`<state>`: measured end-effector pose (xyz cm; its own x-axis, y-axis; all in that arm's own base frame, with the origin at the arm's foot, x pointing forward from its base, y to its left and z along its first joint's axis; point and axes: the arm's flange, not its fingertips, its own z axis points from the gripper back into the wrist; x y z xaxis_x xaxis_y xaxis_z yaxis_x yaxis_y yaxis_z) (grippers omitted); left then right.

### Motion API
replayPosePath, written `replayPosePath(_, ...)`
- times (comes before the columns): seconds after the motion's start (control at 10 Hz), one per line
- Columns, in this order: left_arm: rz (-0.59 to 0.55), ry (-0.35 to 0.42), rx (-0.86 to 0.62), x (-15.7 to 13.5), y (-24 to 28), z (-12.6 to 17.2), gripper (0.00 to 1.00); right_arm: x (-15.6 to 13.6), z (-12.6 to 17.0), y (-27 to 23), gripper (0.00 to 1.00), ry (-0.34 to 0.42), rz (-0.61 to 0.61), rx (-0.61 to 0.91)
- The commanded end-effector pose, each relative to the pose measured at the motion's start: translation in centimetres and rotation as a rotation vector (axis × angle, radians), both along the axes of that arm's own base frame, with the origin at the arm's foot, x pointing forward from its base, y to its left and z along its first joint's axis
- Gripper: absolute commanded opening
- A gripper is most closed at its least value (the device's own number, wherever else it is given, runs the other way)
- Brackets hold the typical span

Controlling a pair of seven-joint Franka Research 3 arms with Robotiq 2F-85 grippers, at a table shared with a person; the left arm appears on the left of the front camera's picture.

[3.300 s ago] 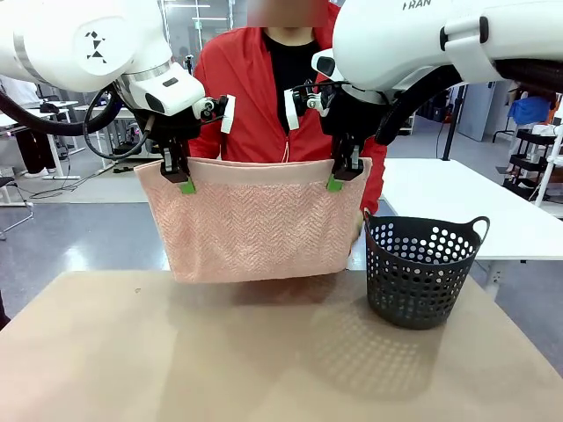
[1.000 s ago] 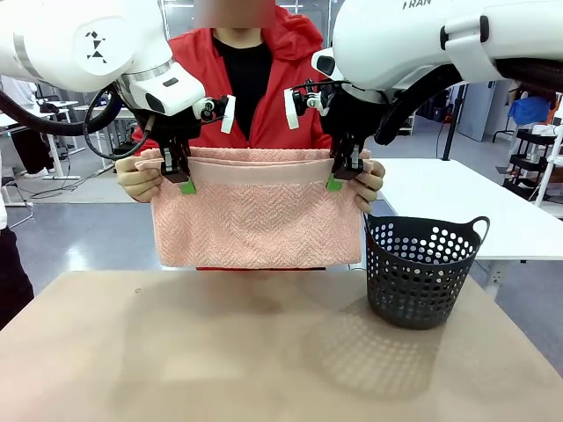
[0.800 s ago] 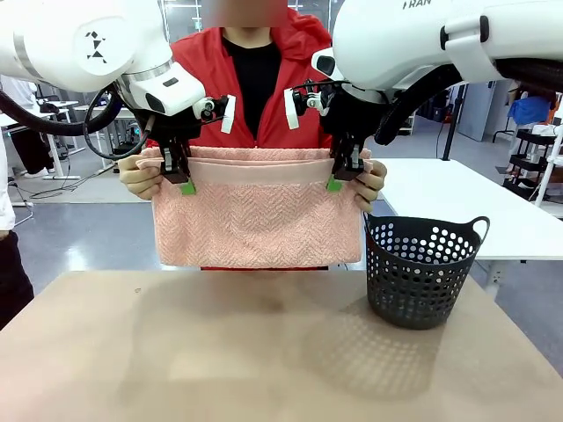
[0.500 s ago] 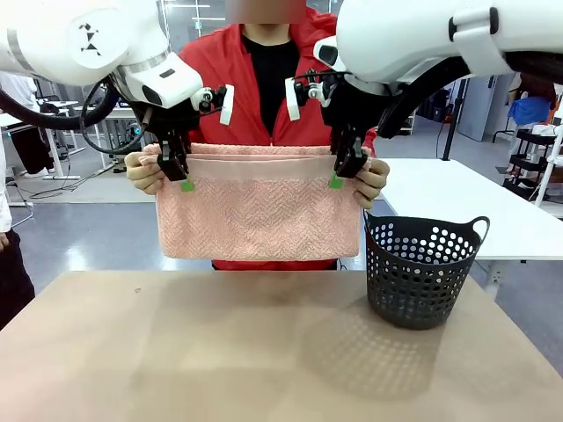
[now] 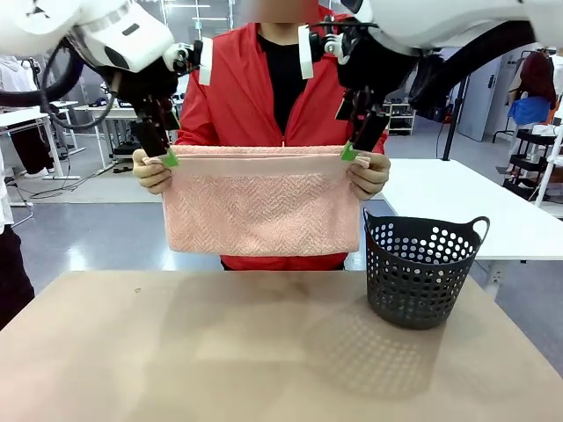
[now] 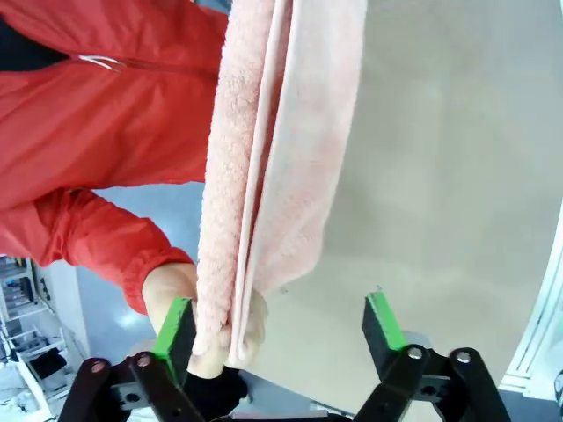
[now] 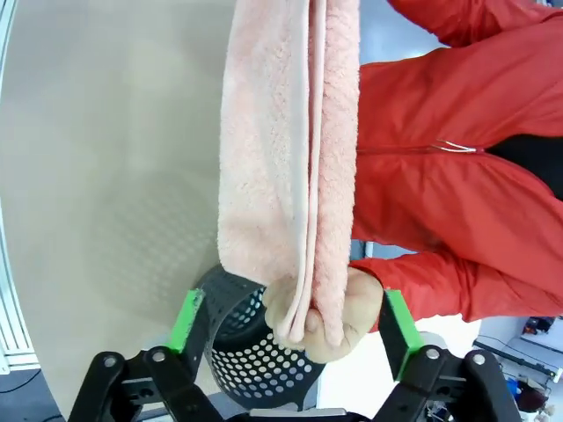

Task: Fold the towel.
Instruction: Release the end of the 100 cm Hotel Towel you were holding.

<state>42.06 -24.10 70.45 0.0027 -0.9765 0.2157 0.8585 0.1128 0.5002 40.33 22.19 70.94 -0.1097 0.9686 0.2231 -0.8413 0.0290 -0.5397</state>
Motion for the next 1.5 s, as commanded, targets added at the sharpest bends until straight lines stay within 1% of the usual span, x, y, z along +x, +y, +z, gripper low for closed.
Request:
replayPosePath(0.0,0.028,0.008,-0.079,-1.6,2.2,-0.1,1.0,-1.4,0.0,-2.1,1.0,0.005,0.007,0.057)
replayPosePath(0.1,0.084,0.041,-0.146,-2.0,3.6,0.9,1.0,-1.5,0.8,-3.6,1.0,0.02,-0.075,0.11)
replayPosePath(0.2,0.16,0.058,-0.216,-2.9,5.8,2.2,1.0,-1.7,1.9,-6.2,1.0,0.015,-0.236,0.192)
replayPosePath(0.3,0.289,0.113,-0.22,-4.5,8.8,3.3,1.0,-2.7,3.0,-9.5,1.0,0.053,-0.386,0.276)
replayPosePath(0.4,0.428,0.134,-0.249,-5.7,11.6,3.8,1.0,-3.6,3.5,-12.1,1.0,0.064,-0.507,0.328)
replayPosePath(0.5,0.503,0.126,-0.307,-6.4,13.3,3.9,1.0,-4.3,3.6,-14.2,1.0,0.071,-0.599,0.378)
replayPosePath(0.6,0.593,0.122,-0.349,-6.9,15.0,3.8,1.0,-4.6,3.5,-15.6,1.0,0.08,-0.65,0.418)
replayPosePath(0.7,0.646,0.12,-0.39,-7.2,16.5,3.6,1.0,-4.8,3.4,-16.8,1.0,0.092,-0.713,0.446)
replayPosePath(0.8,0.704,0.096,-0.406,-7.5,17.6,3.5,1.0,-4.8,3.3,-17.7,1.0,0.115,-0.758,0.474)
replayPosePath(0.9,0.703,0.086,-0.431,-7.4,17.9,3.5,1.0,-4.6,3.1,-17.9,1.0,0.134,-0.769,0.484)
replayPosePath(1.0,0.683,0.06,-0.454,-7.2,17.6,3.5,1.0,-4.2,3.0,-17.5,1.0,0.151,-0.77,0.474)
replayPosePath(1.1,0.684,0.131,-0.414,-7.3,18.6,4.5,1.0,-4.7,3.8,-18.6,1.0,0.133,-0.736,0.46)
replayPosePath(1.4,0.684,0.131,-0.414,-7.3,18.6,4.5,1.0,-4.7,3.8,-18.6,1.0,0.133,-0.736,0.46)
